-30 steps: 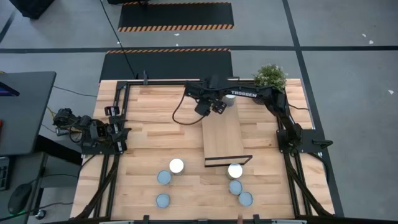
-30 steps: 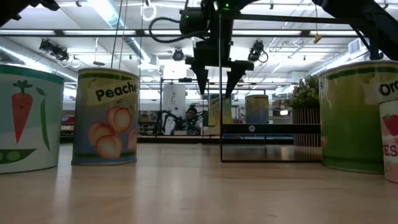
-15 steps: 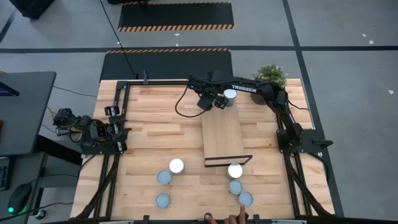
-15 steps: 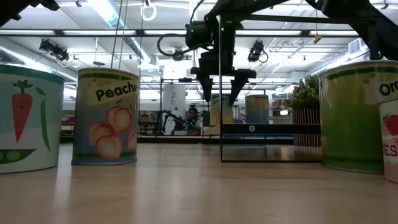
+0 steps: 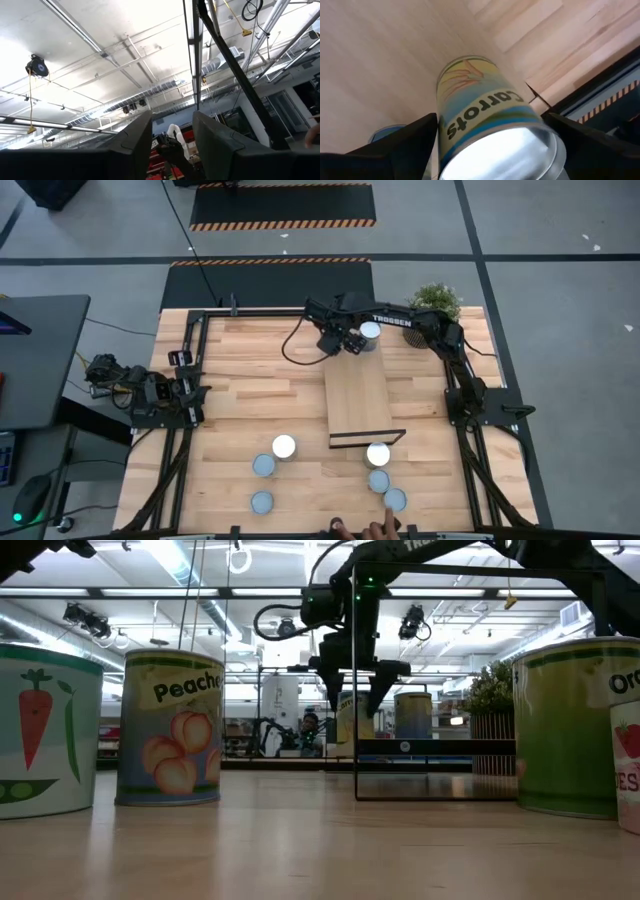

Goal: Pick and place cans onto a shelf
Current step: Put the canned carrots on the shelf

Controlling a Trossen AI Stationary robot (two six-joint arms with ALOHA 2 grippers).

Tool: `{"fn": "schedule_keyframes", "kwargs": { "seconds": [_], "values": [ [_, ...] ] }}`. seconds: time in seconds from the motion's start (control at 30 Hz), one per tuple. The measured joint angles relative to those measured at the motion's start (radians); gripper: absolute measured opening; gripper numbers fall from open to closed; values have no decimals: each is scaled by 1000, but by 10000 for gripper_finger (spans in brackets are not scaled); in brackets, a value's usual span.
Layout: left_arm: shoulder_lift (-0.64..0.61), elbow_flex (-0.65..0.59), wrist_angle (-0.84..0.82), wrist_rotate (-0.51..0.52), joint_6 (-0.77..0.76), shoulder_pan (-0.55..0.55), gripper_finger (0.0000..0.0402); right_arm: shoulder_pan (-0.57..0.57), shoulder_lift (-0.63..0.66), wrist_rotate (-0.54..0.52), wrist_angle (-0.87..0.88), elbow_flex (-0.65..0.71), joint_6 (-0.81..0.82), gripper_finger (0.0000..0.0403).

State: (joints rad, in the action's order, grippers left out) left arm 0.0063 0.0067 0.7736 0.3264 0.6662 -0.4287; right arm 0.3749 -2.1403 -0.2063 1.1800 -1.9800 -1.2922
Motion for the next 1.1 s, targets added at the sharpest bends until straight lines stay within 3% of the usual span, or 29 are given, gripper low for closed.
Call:
{"fn": "schedule_keyframes", "kwargs": {
  "seconds": [0.5, 1.1],
  "values": [
    [0, 0, 0, 2, 0, 0, 149, 0, 0, 15, -5, 0, 127, 372],
    [0, 0, 0, 2, -1, 0, 149, -23, 0, -31, -14, 0, 602, 372]
  ]
}}
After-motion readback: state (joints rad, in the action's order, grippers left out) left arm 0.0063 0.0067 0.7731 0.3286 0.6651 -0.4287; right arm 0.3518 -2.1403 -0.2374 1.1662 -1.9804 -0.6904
